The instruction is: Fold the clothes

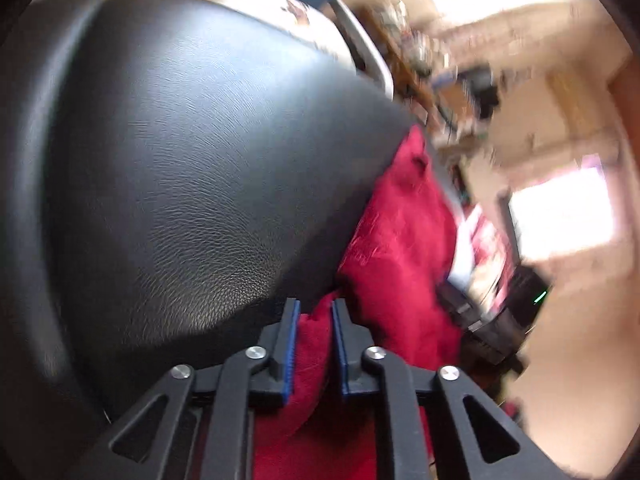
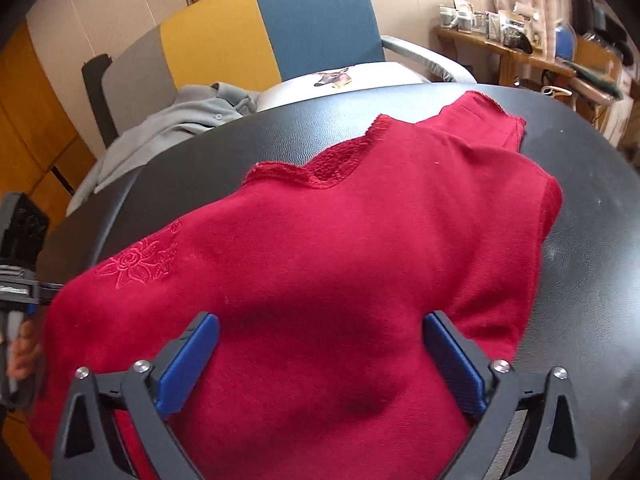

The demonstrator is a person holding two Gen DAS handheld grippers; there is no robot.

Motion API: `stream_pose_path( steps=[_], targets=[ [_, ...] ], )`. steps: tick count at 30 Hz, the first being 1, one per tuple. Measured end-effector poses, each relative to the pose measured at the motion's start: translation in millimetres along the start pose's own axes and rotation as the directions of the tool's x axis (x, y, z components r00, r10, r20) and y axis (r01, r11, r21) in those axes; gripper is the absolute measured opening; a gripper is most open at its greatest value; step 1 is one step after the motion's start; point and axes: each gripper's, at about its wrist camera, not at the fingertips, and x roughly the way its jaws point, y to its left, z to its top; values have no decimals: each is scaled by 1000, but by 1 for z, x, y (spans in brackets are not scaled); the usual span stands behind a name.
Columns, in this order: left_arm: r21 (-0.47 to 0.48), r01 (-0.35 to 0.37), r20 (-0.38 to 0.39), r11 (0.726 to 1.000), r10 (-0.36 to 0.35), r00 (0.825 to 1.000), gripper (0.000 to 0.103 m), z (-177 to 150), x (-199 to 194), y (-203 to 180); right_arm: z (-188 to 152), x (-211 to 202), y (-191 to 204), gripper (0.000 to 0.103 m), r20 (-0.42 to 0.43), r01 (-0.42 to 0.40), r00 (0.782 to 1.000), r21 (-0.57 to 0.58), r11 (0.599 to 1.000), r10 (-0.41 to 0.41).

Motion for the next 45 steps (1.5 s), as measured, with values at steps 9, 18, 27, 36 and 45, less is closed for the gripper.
stream_pose_path(
  steps=[9, 18, 27, 36, 45],
  targets=[
    [11, 180, 378, 984, -171, 910, 9, -35, -128, -38, 18, 18, 54, 103, 32, -127, 992, 110, 986, 124],
    [339, 211, 46, 917, -240, 970, 0, -138, -69, -126, 7, 21, 78, 103, 50, -146, 988, 53, 988, 144],
    [271, 177, 66, 946, -202, 977, 7, -165, -68, -94, -13, 16, 74, 103, 7, -50, 999, -167, 985, 52],
    [-121, -39, 482, 992, 93, 871, 43, -90, -229, 34, -18, 19, 81, 103, 20, 15, 1000, -217, 976, -11],
    [-53, 17, 152, 998, -9, 988, 51, -19, -157, 63, -19, 22, 80, 103, 37, 20, 999, -220, 975, -12]
  ],
)
